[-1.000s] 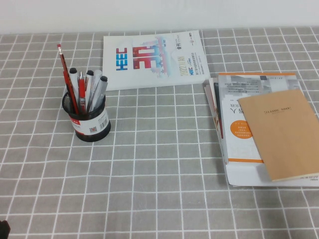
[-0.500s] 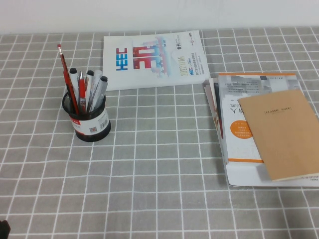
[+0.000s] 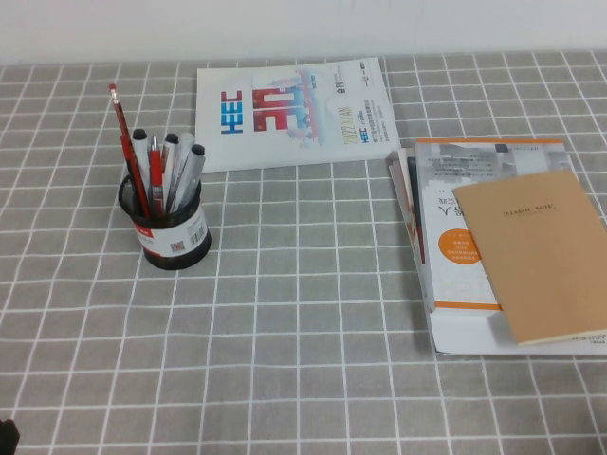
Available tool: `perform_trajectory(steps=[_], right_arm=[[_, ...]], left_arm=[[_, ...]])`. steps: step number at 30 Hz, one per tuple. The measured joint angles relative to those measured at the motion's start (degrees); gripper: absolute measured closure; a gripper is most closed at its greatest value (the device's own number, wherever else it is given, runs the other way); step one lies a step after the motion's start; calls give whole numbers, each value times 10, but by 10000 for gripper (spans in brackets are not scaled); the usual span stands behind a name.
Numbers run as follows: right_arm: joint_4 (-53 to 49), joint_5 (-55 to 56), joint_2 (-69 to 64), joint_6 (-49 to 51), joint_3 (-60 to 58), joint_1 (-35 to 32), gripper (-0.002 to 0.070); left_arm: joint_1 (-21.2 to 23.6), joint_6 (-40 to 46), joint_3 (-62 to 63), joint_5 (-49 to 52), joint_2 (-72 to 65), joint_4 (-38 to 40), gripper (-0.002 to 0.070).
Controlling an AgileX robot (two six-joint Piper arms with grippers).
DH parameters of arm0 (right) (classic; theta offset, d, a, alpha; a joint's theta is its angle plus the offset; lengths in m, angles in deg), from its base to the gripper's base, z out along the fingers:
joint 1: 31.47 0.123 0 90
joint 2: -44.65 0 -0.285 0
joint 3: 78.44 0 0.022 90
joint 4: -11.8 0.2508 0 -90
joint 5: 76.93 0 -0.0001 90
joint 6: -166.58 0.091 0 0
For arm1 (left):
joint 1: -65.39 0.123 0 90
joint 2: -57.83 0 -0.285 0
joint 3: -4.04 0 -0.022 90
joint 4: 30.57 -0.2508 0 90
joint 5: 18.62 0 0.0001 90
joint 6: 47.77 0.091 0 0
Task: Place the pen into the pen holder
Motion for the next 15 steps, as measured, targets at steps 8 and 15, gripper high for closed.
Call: perform_trajectory(steps=[8,15], right_arm=[[-1,-2,0,-1,0,0,688],[2,-2,0,-1,0,0,689]], left_arm=[[0,0,0,0,0,0,680],[0,0,0,0,0,0,680]])
